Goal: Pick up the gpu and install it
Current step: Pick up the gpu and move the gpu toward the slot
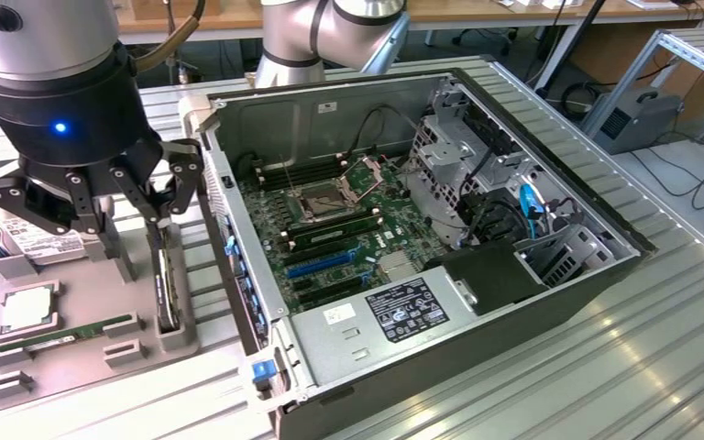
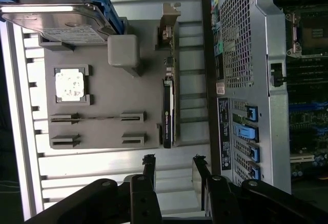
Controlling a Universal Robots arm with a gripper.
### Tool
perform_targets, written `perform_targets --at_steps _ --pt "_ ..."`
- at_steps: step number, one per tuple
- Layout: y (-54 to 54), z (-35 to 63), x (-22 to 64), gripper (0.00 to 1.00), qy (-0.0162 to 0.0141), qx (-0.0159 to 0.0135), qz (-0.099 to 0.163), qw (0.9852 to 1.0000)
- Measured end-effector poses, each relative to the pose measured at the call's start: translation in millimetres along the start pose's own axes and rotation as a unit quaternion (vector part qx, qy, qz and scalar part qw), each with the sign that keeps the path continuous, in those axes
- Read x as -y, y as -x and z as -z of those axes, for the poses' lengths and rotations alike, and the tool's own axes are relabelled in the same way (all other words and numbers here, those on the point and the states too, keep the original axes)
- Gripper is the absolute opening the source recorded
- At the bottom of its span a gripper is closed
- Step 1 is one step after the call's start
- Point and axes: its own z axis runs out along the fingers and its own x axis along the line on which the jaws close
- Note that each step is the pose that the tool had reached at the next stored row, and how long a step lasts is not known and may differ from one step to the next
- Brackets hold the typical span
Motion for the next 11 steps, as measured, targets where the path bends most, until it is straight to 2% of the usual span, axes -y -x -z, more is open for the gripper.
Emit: perform_targets --at_steps 11 --pt "-0.1 -3.3 -0.2 0.42 -0.0002 0.0000 0.000 1.0000"
